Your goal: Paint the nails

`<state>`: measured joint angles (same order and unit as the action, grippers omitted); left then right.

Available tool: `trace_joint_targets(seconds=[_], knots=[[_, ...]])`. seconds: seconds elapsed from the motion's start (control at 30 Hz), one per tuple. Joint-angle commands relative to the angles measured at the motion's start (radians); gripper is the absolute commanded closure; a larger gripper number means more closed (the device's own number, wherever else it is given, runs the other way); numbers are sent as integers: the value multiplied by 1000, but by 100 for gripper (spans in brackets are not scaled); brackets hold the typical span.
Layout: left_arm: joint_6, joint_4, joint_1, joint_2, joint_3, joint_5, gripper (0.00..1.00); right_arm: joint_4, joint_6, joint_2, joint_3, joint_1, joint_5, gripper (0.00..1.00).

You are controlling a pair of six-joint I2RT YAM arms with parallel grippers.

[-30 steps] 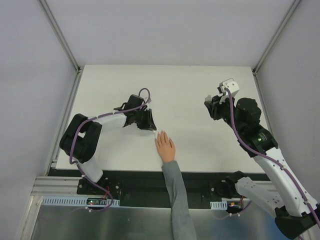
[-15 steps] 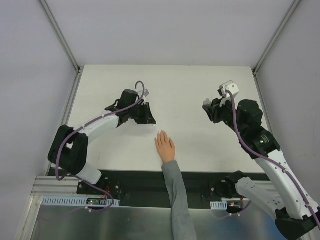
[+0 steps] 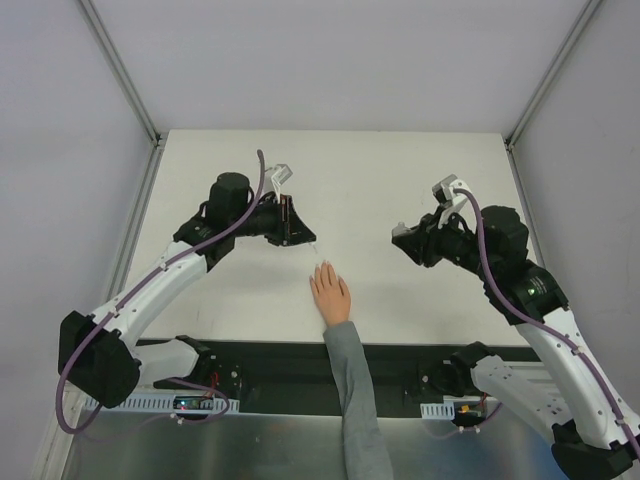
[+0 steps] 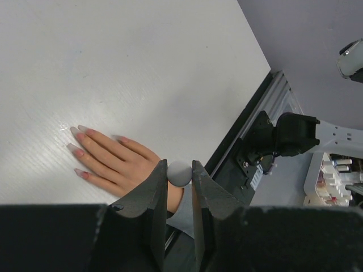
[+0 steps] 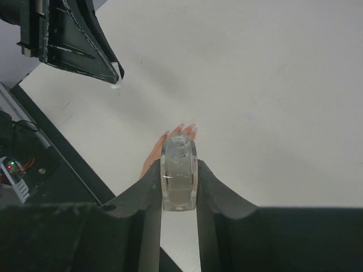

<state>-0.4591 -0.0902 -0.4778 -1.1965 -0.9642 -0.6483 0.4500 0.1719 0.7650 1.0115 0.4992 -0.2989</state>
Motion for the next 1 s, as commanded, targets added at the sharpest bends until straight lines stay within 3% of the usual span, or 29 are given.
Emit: trace_joint_targets(seconds=[0.0,0.13,0.3,0.43,0.6,0.97], knots=[[4,-6,-25,38,28,-59,100,-11,-61,-9,6,16,-94,100],[23,-25,-54,22,44,-21,100,-19,-68,-6,-1,38,-95,100],[31,-82,-64,-118,51,260,100,-31,-65,-10,2,62,-39,100],[-15,-59,-59,-242,56,334,100,-2,-11,-18,47,61,41,100],[-41,-17,-51,-305,64,357,100,58,52,-1,104,59,95,99],[-70,64,-50,-390,90,335,100,19,58,8,93,59,96,100]])
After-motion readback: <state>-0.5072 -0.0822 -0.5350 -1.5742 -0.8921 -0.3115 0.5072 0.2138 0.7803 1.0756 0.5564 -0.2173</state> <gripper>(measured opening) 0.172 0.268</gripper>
